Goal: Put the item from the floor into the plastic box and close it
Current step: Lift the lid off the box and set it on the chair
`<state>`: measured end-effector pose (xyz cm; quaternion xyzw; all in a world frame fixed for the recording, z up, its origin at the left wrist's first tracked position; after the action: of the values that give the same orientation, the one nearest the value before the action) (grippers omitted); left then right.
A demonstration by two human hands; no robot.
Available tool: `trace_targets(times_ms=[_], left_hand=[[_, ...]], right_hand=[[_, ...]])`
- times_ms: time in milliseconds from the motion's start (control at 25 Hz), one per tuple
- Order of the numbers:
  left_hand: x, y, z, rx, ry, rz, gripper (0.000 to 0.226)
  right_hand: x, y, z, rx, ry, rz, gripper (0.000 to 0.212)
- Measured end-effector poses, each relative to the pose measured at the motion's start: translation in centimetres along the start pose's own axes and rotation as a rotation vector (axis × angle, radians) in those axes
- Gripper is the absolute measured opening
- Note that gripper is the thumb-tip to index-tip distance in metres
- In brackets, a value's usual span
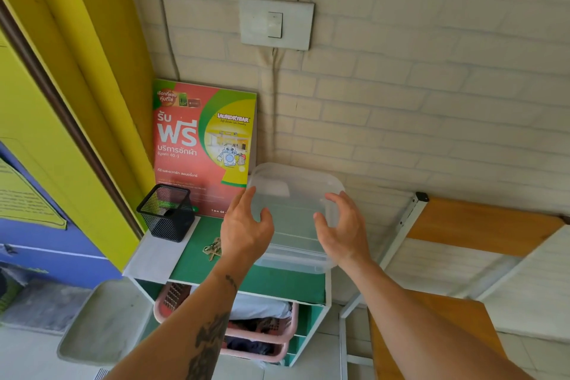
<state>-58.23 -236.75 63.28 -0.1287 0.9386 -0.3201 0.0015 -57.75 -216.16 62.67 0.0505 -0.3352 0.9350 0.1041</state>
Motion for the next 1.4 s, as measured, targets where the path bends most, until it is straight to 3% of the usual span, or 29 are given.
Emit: trace_targets(times_ms=[440,720,960,1240,1400], left_hand=[[-1.0,0.1,-0.5,-0.062,-0.043,0.006,0.055],[-0.6,-0.8,-2.5,0.015,-0.023,-0.041,0.057],[-1.0,-0.3,-2.6,-0.045,0.006,-0.015,0.056],[-4.6,4.8,-7.7,-0.109,0.128,0.03,0.06],[-8.6,10.0,-10.9,0.023,0.205,0.137,0.066]], right_hand=[[0.8,-1.7,0.8,0.041,-0.027,-0.012,0.047],[1.2,-2.1,0.5,0.138,0.065,-0.043,0.046],[0.5,-3.2,1.0,0.121,-0.003,-0.062,0.045],[-1.9,-11.0,-2.3,-0.04,-0.024,-0.136,0.048],[-4.3,-16.3,-6.9,-0.044,0.036,-0.193,0.047]])
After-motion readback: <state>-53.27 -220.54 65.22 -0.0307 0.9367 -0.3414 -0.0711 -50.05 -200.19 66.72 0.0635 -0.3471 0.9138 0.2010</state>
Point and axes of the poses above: each hand's wrist, its own x-axis towards the middle knuckle, its own y-axis out of the palm, z = x × y, the point moved 4 cm from there along x, towards the middle knuckle, and after that the axes turned 2 degrees about -y, right-handed, at the moved point
